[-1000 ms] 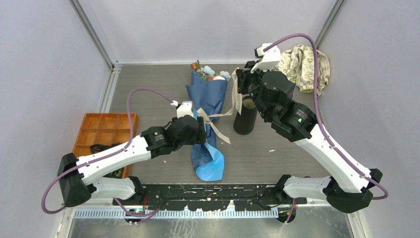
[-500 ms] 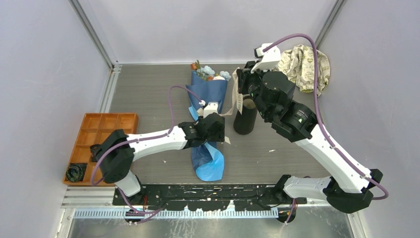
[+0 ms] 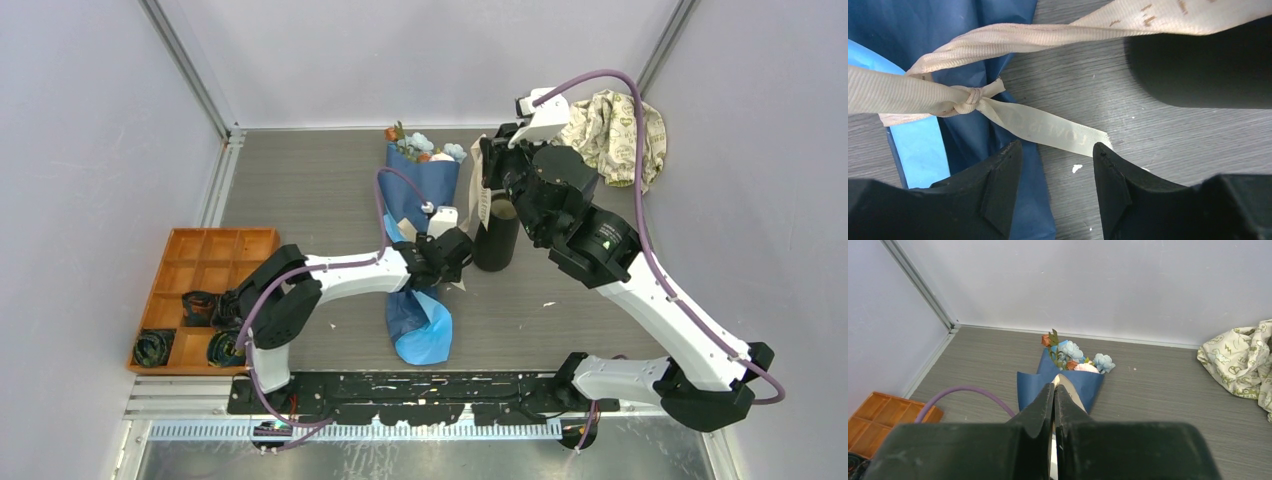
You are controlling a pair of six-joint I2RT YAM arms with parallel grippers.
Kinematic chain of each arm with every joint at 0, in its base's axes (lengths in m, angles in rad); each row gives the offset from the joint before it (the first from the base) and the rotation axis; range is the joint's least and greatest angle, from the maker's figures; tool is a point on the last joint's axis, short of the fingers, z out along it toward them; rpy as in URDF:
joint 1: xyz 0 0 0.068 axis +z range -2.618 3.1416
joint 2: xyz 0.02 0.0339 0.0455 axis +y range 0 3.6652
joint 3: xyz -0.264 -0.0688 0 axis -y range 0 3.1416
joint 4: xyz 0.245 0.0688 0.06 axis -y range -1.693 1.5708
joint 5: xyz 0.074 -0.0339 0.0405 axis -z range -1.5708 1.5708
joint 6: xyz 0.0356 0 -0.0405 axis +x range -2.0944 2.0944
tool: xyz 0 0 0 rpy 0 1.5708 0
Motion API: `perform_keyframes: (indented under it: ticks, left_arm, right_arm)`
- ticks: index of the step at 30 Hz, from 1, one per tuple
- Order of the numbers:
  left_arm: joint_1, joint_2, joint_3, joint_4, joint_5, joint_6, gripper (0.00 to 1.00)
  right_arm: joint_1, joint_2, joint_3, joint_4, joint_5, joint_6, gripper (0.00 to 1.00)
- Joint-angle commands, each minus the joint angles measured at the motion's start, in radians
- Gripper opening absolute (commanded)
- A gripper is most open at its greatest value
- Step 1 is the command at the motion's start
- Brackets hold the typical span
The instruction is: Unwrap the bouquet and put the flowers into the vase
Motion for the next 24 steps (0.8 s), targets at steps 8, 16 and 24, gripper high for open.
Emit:
perform_keyframes:
  ticks: [8,16,24]
  left_arm:
    - [0.012,0.054,0.065,-0.058,-0.081,-0.016,0.56]
    - [0.017,0.082,0.055,-0.069,-0.118,-0.043,0.50]
    - [0.042,0.093,0.045,-0.048,-0.118,-0.038,0.43]
  right_arm:
    - [-0.011,-0.028,-0.016,0.067,0.030,-0.018,0.09]
    - [-0.015,-0.027,-0.023,0.071,0.029,-0.015,0.10]
    - [-0.017,-0.030,-0.034,0.073,0.015,-0.006,0.15]
